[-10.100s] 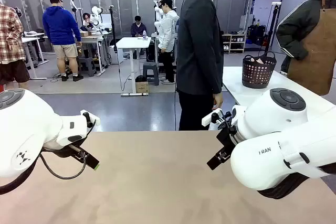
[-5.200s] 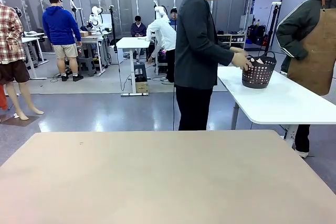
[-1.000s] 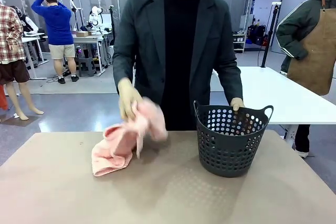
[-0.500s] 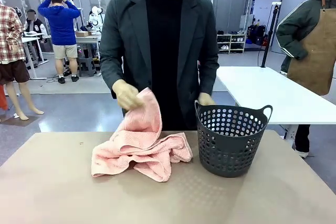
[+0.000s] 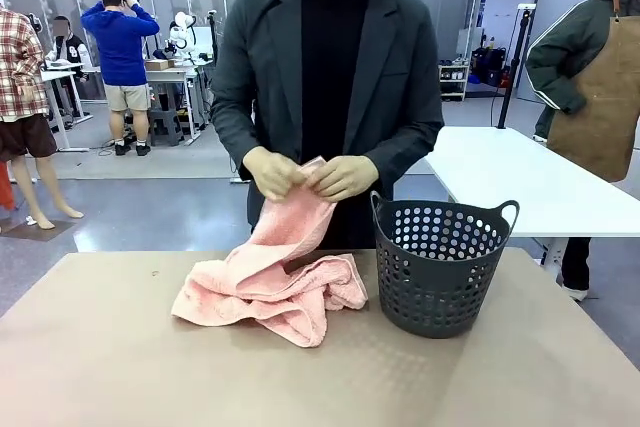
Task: Fold the towel.
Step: Grab the top end of the 100 cm Hotel Towel extended by the human.
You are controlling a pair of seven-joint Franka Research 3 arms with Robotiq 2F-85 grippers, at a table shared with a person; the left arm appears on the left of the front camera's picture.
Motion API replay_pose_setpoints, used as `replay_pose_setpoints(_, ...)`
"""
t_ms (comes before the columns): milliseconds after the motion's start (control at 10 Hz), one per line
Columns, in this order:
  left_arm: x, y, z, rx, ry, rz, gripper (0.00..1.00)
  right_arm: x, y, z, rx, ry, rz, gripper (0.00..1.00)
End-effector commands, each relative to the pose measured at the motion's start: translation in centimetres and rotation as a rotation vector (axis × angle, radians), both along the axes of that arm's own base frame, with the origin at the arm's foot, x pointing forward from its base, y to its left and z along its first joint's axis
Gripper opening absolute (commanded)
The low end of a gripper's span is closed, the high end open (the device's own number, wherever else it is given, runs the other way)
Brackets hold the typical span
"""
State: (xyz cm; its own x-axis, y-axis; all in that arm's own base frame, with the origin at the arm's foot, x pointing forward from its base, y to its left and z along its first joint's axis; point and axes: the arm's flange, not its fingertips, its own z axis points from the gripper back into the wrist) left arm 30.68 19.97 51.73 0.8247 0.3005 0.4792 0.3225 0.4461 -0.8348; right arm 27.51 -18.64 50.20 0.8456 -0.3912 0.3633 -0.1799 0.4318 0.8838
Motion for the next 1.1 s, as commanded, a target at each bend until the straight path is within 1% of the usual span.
replay_pose_setpoints(0, 0.06, 0.08, 0.15, -0.009, -0.026, -0.012, 1.00, 0.23, -0.09, -0.01, 0.001, -0.026, 0.002, 1.00)
replay_pose_setpoints(1000, 0.06, 0.08, 0.15, -0.009, -0.026, -0.012, 1.00, 0.23, -0.09, -0.01, 0.001, -0.026, 0.002, 1.00)
